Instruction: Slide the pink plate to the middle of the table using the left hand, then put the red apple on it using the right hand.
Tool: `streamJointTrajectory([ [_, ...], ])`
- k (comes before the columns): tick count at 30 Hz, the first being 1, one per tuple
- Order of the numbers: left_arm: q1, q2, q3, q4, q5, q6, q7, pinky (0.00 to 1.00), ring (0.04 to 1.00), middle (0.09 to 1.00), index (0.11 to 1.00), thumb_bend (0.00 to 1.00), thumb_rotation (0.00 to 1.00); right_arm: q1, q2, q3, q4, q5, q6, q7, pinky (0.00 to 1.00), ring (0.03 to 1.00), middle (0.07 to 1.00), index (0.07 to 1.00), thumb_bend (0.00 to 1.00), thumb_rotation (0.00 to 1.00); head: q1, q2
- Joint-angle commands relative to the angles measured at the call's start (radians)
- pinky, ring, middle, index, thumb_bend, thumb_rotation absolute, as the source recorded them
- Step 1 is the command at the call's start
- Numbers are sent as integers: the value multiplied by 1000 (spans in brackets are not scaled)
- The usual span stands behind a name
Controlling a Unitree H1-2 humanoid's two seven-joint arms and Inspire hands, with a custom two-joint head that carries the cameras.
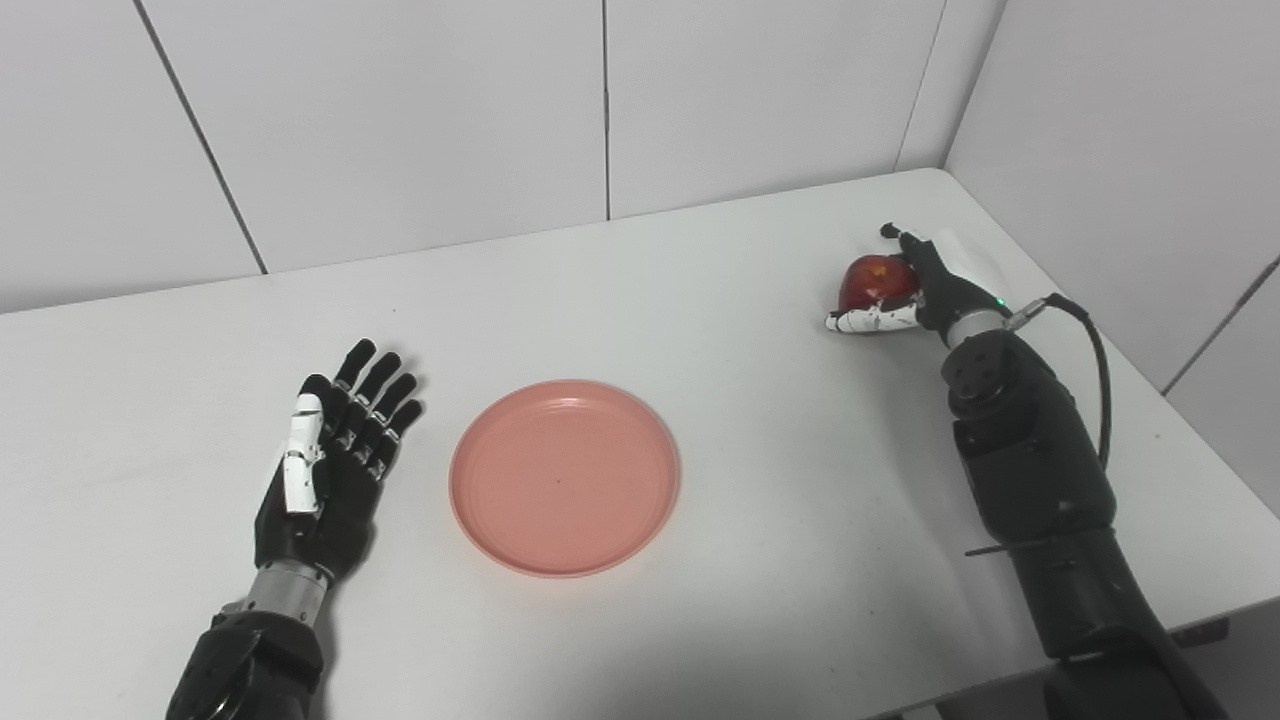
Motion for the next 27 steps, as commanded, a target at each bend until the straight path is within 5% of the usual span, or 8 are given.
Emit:
streamJointTrajectory([
  [1,20,2,-1,8,11,36,20,942,930,939,923,397,1000,-45,-24,1,-26,18,-4,-55,645,753,799,810,888,240,2,0],
  [7,22,5,-6,4,16,36,23,943,930,939,922,396,1000,-44,-30,18,12,92,-89,-176,527,594,641,650,798,193,3,1],
  [15,21,3,-4,7,14,39,30,938,931,942,924,393,1000,-49,-27,32,36,167,-137,-274,504,561,602,594,742,132,9,2],
  [20,20,5,-8,7,15,35,30,937,929,940,923,396,1000,-48,-43,56,48,174,-145,-313,461,522,563,493,527,134,11,1],
  [27,19,5,-10,8,15,36,31,938,930,940,925,397,1000,-39,-63,75,57,182,-144,-335,390,468,522,487,515,129,16,-1],
])
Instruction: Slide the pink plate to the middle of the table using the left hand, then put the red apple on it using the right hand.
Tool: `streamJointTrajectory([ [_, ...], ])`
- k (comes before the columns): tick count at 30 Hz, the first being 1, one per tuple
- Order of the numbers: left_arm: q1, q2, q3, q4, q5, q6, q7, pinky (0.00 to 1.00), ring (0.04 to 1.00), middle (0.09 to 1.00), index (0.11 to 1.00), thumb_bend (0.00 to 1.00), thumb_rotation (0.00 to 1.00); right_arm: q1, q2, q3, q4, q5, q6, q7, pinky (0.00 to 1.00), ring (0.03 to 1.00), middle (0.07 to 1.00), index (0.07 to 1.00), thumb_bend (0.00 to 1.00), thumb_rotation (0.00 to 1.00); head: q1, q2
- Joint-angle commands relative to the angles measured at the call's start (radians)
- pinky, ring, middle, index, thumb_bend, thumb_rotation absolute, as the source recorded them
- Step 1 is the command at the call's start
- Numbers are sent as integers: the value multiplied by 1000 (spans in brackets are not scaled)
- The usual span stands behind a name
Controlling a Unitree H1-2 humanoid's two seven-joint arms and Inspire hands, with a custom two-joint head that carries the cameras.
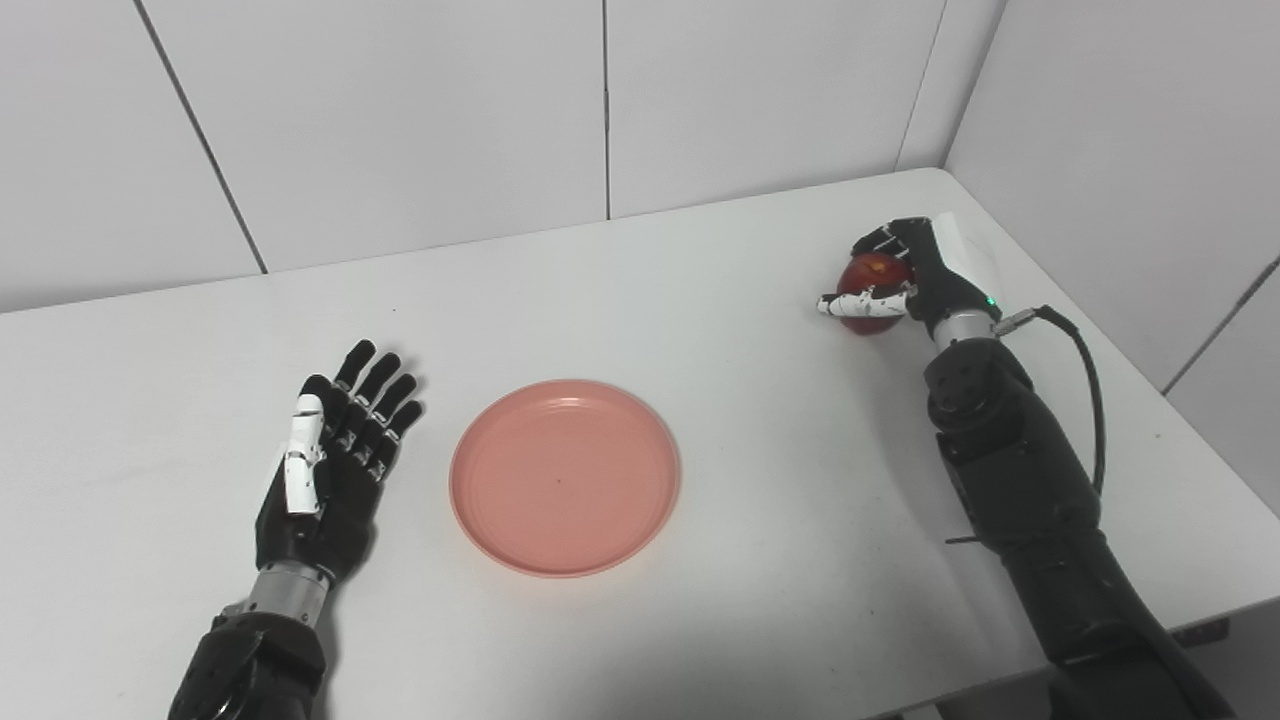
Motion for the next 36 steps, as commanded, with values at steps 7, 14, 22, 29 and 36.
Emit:
streamJointTrajectory([
  [7,15,8,-8,15,16,32,12,945,932,940,925,399,1000,-36,-37,1,-29,10,-36,-48,376,458,514,487,514,128,2,0],
  [14,14,7,-7,16,11,36,13,943,931,939,923,400,1000,-30,-40,2,-42,7,-25,-56,374,454,508,487,515,128,10,-2],
  [22,15,7,-10,8,16,43,20,942,931,942,923,397,1000,-22,-39,6,-96,-1,-12,-50,369,445,496,487,515,128,11,-3],
  [29,16,2,-11,6,14,44,21,947,937,943,925,395,1000,-11,-39,24,-212,-15,-11,-30,371,437,489,487,513,125,16,-2],
  [36,18,-3,-15,3,18,46,29,938,930,939,920,404,1000,-16,-28,46,-325,-35,36,27,400,466,508,488,511,127,23,-2],
])
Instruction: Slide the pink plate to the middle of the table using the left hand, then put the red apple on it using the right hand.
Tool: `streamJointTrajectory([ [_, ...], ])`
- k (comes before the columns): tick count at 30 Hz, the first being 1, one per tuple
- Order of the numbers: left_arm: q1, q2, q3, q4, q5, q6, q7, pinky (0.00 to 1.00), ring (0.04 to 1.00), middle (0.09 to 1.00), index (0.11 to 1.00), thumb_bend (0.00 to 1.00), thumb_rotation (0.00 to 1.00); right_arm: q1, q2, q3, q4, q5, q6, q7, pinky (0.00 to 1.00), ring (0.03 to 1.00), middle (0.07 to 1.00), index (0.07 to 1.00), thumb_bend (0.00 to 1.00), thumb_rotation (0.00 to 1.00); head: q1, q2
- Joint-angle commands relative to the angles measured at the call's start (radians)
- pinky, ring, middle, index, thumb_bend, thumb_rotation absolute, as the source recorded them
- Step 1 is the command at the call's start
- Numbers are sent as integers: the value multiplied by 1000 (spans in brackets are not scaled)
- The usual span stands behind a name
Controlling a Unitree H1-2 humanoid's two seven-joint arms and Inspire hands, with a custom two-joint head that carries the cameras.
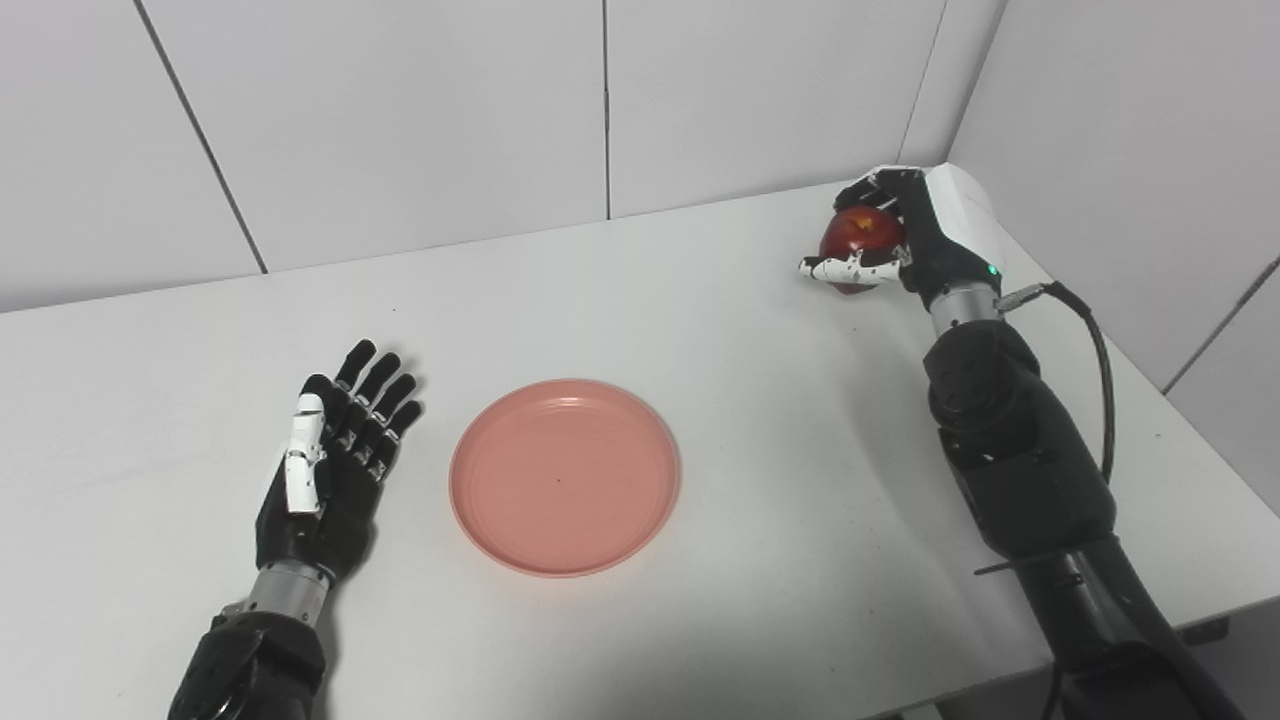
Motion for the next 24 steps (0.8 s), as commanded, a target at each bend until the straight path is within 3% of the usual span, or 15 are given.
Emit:
streamJointTrajectory([
  [1,18,-2,-6,12,15,38,15,942,932,941,921,403,1000,-42,-19,3,-62,-19,3,2,401,467,509,488,511,126,0,1],
  [8,19,-13,-8,14,13,32,20,946,932,943,922,397,1000,-46,2,31,-144,-18,-4,40,413,475,511,487,510,123,21,-2],
  [18,27,-42,-16,3,30,26,36,948,933,942,924,396,1000,-61,89,122,-229,-60,8,92,386,457,505,487,512,123,83,-3],
  [24,33,-65,-22,-10,39,27,54,945,934,940,922,394,1000,-70,140,165,-250,-68,-11,120,290,381,471,487,513,124,138,0],
])
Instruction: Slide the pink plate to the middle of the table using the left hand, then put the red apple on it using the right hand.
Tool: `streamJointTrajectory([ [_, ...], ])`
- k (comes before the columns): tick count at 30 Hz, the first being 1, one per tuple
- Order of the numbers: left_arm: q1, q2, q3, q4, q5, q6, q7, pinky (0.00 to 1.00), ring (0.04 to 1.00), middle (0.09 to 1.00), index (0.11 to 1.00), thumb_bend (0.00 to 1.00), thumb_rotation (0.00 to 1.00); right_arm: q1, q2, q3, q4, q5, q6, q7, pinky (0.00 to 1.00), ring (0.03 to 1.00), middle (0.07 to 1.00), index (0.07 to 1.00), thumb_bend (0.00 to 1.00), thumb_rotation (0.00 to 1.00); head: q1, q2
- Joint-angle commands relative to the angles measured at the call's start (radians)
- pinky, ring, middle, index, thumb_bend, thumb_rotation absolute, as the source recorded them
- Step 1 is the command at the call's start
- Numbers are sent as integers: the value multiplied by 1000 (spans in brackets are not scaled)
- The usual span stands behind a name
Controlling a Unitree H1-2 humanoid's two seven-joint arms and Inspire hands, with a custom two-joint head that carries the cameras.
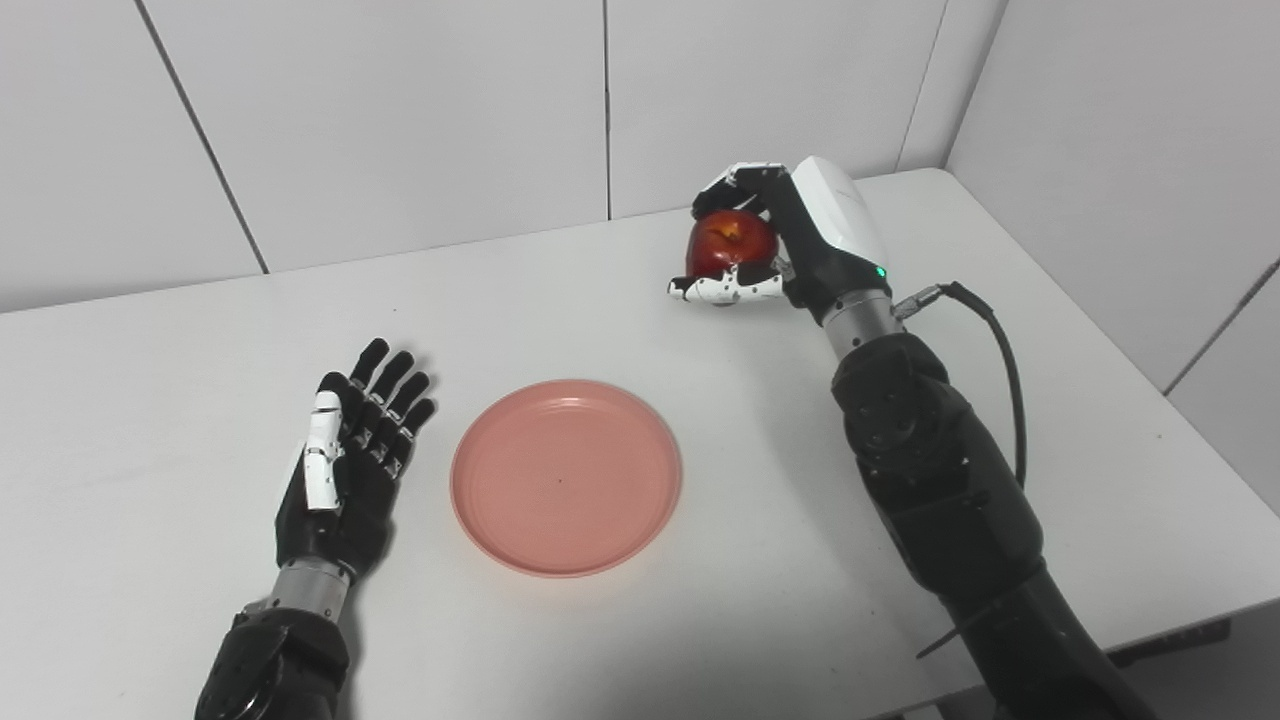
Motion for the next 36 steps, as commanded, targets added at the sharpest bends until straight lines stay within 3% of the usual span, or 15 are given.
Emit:
streamJointTrajectory([
  [1,27,-15,-13,-1,20,27,23,944,933,940,921,394,1000,-51,4,7,-30,-10,-45,-14,269,360,464,487,512,123,29,2],
  [4,30,-24,-18,-7,25,25,30,951,936,943,924,396,1000,-52,29,36,-21,-1,-81,-14,350,416,479,486,512,122,56,4],
  [20,36,-62,-25,-27,49,20,72,946,930,938,921,393,1000,-20,144,177,16,-66,-83,-9,336,415,495,487,515,126,187,18],
  [28,36,-75,-25,-34,54,24,92,947,926,932,920,389,1000,19,173,198,77,-49,-126,-29,324,406,492,487,515,126,219,26],
  [36,35,-78,-25,-37,62,21,106,930,918,927,918,390,1000,60,181,216,97,-51,-126,-15,323,408,494,488,514,125,228,35],
])
